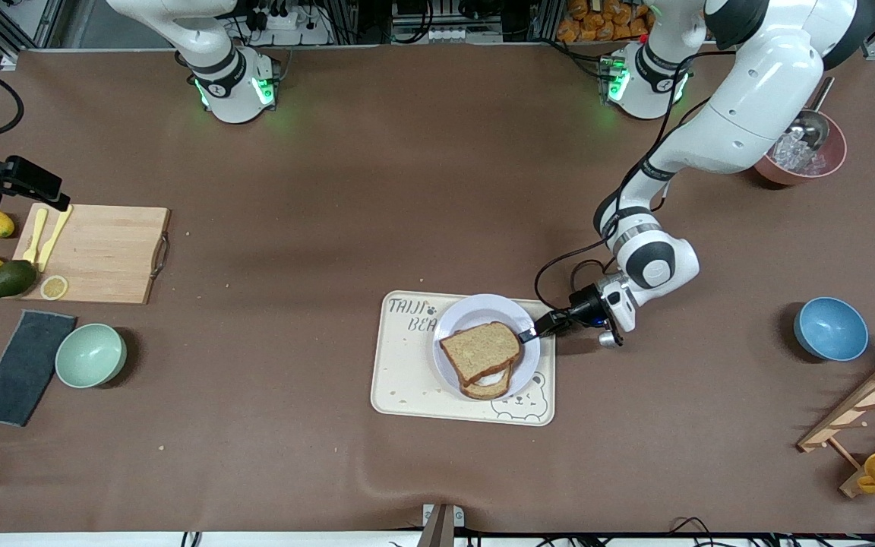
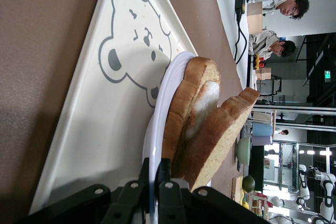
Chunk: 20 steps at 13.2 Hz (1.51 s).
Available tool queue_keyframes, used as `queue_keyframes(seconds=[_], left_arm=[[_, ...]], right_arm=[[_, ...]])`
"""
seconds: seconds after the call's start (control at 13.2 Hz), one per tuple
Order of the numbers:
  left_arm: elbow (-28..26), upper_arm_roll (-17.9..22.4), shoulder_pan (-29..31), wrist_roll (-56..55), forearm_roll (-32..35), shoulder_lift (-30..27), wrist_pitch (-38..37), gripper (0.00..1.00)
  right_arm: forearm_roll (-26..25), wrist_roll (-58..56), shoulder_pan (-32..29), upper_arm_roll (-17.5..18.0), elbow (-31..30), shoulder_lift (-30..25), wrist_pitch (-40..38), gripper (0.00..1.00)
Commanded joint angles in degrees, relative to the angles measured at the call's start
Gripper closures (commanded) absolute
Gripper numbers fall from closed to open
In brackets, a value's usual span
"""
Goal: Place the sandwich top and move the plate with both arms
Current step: 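Slide the plate with the left gripper onto the bear tray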
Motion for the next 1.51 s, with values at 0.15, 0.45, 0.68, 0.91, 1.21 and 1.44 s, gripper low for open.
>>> queue_keyframes(seconds=[0.15,0.45,0.68,0.91,1.21,1.44], left_arm=[[1.0,-0.4,0.9,2.2,-2.0,-0.6,0.1,0.0],[0.3,-0.4,1.1,2.2,-1.8,-2.3,0.3,0.0],[-0.6,-0.4,1.1,1.6,-1.8,-5.2,3.1,0.0],[-0.6,-0.3,1.0,1.5,-1.0,-7.4,8.2,0.0],[-0.6,-0.3,1.1,1.5,7.3,-8.8,14.7,0.0],[-0.8,0.5,1.3,1.6,16.7,-8.4,19.7,0.0]], right_arm=[[0.4,0.0,-0.7,0.3,-0.3,-0.2,-0.2,0.0],[0.4,0.0,-0.7,0.3,-0.3,-0.2,-0.2,0.0],[0.5,0.0,-1.2,0.3,-0.3,-0.1,-0.2,0.0],[0.5,0.0,-1.2,0.3,-0.2,-0.1,0.0,0.0],[0.5,0.0,-1.2,0.3,-0.3,-0.1,0.1,0.0],[0.5,0.0,-1.2,0.3,-0.2,-0.1,0.0,0.0]])
